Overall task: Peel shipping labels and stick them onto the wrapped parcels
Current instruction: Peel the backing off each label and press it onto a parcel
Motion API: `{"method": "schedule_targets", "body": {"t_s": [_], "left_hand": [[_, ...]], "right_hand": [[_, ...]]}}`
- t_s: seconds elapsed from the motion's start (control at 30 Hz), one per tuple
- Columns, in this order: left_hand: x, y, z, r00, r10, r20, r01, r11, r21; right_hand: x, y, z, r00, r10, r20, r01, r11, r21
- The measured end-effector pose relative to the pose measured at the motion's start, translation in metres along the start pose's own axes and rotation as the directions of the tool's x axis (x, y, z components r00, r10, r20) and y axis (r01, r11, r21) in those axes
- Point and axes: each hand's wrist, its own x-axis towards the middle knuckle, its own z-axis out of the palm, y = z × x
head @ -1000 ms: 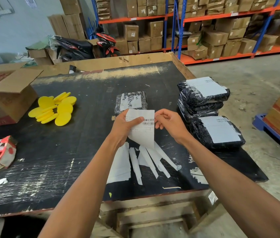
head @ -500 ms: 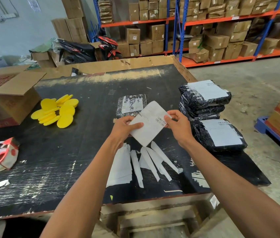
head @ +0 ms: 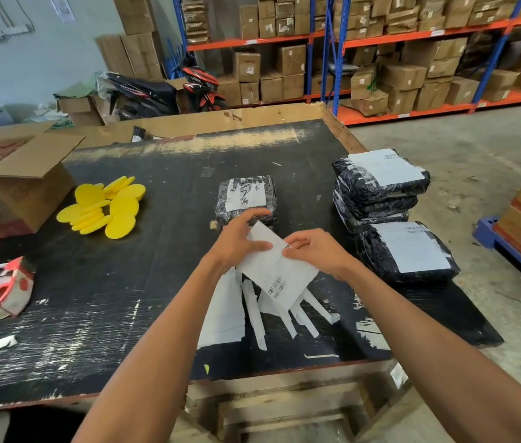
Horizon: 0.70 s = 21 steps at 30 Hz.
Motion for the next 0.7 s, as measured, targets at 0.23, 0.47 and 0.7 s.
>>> {"method": "schedule_targets", "body": {"t_s": [0.23, 0.47, 0.7], "left_hand": [[0.003, -0.003, 0.009, 0.911, -0.328, -0.251, 0.201, 0.883, -0.424], [0.001, -0.01, 0.02, 0.93, -0.328, -0.165, 0.179, 0.798, -0.575], [-0.001, -0.006, 0.014, 0.966, -0.221, -0.136, 0.156, 0.913, -0.377]], "right_hand": [[0.001, 0.003, 0.003, 0.974, 0.025, -0.227, 0.024, 0.977, 0.212], [-0.005, 0.003, 0.01, 0.997, 0.013, -0.075, 0.003, 0.977, 0.213], [-0.007, -0.007, -0.002, 0.979, -0.033, -0.202, 0.067, 0.984, 0.164]]}}
